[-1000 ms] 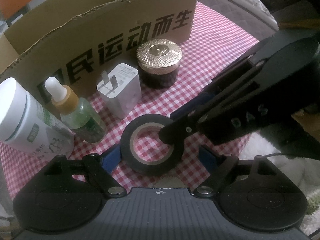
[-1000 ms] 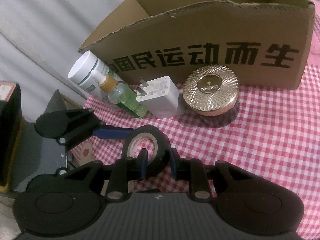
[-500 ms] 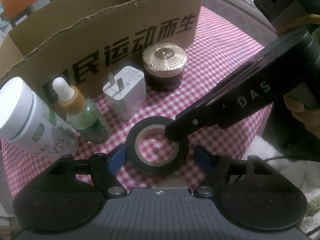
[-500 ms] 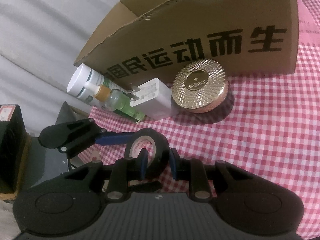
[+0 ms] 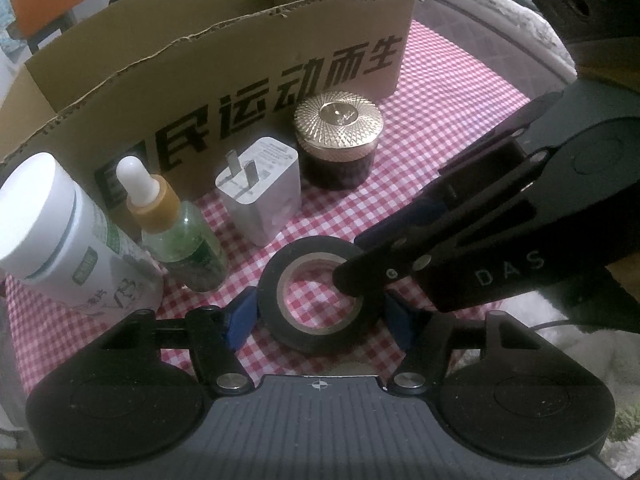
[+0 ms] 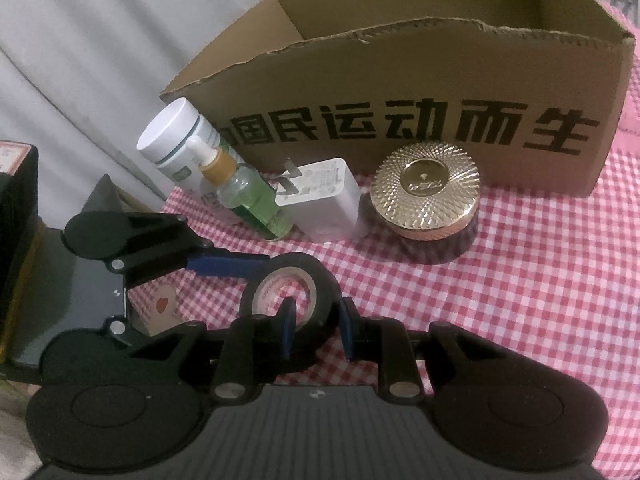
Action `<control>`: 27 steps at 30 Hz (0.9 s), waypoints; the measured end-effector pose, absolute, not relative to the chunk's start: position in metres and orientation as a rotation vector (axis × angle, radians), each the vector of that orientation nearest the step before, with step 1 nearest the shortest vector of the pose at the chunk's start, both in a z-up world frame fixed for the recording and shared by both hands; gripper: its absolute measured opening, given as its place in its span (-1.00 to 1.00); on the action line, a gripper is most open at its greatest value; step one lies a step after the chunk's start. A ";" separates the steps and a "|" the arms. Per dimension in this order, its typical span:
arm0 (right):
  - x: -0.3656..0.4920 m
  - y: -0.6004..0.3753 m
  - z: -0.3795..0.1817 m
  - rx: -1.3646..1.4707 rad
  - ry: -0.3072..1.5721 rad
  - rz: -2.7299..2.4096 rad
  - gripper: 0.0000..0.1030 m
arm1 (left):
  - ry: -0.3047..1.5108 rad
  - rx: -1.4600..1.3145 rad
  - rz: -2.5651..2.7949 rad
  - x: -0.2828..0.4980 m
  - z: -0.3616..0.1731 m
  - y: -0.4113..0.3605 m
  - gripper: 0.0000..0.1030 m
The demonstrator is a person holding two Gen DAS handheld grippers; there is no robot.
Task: Organize rigid objects
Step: 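Hold the tape roll in the right gripper, settling the grip, then lift the tape roll with the right gripper and carry it over the box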
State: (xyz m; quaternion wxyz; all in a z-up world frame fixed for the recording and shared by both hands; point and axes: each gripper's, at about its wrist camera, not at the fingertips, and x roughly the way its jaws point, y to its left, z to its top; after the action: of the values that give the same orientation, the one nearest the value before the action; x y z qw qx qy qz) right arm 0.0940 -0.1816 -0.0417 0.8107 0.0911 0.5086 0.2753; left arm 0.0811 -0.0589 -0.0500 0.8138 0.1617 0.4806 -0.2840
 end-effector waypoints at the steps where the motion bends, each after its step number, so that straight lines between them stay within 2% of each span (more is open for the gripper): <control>1: 0.094 -0.181 -0.041 0.193 1.085 0.586 -0.55 | 1.026 0.345 -0.605 0.080 -0.050 -0.059 0.29; 13: 0.081 -0.188 -0.017 0.193 1.023 0.568 -0.60 | 0.975 0.323 -0.604 0.069 -0.025 -0.057 0.29; 21: 0.071 -0.197 0.043 0.170 0.877 0.576 -0.61 | 0.848 0.292 -0.597 0.064 0.037 -0.050 0.29; 27: 0.100 -0.198 0.088 0.172 0.793 0.617 -0.61 | 0.788 0.267 -0.577 0.089 0.079 -0.042 0.29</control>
State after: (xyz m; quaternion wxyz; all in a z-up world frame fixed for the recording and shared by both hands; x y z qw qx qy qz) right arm 0.0995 -0.1980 0.0881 0.8729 0.0823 0.3794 0.2955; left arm 0.0890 -0.0415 0.0791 0.8744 0.1281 0.3776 -0.2765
